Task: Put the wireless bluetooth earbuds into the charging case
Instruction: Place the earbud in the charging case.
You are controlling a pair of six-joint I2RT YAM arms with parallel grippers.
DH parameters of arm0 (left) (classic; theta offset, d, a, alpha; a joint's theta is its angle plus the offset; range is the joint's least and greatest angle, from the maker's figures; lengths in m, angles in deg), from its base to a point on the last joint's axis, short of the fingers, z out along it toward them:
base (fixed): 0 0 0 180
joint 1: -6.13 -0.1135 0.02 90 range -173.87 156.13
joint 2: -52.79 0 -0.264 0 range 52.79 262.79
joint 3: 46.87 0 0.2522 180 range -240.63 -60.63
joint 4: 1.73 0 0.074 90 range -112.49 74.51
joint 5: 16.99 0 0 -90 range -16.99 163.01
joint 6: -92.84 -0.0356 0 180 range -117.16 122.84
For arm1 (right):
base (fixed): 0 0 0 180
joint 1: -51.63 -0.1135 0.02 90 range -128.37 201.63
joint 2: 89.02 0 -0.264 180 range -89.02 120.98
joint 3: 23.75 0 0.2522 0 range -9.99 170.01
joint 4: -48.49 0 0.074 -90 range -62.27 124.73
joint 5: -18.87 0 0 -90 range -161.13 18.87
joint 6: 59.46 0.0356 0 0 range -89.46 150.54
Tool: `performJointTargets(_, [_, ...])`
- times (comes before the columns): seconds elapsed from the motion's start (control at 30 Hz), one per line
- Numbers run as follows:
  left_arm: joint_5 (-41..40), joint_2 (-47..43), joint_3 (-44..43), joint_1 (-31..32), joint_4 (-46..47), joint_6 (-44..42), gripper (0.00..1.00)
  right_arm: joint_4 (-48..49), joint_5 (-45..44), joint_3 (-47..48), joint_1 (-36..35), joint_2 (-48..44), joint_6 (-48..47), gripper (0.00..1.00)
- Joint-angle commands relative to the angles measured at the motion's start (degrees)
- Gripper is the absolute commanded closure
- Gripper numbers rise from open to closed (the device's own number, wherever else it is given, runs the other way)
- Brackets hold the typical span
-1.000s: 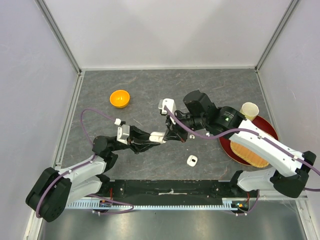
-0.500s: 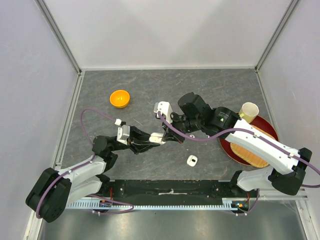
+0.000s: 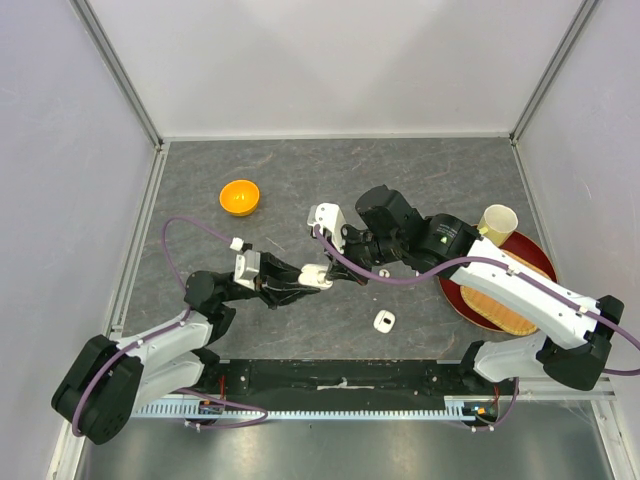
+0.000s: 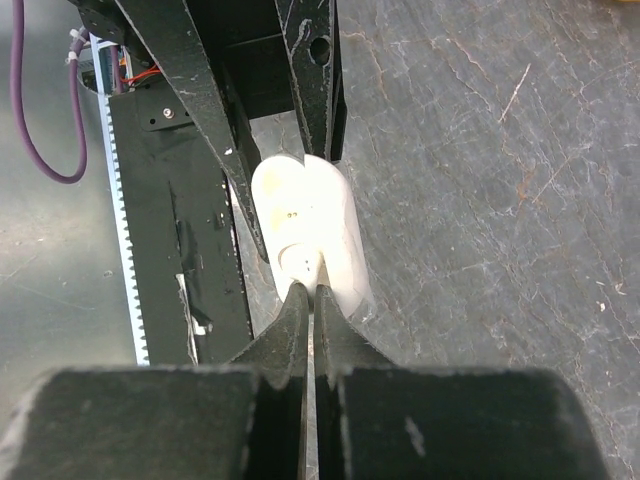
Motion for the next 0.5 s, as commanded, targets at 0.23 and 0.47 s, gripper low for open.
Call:
performJointTargets(0.23, [0.28,0.25,-2.14,0.00,5.13,1.95,0.98,0.80,-0.67,0.82,0.02,-0.01,-1.34,1.00])
performJointTargets(0.47, [-2.01,0.17,-1.70,0.00,5.83,1.69,0.98,1.50,0.03,0.03,-0.50,0.26,-0.99,1.00])
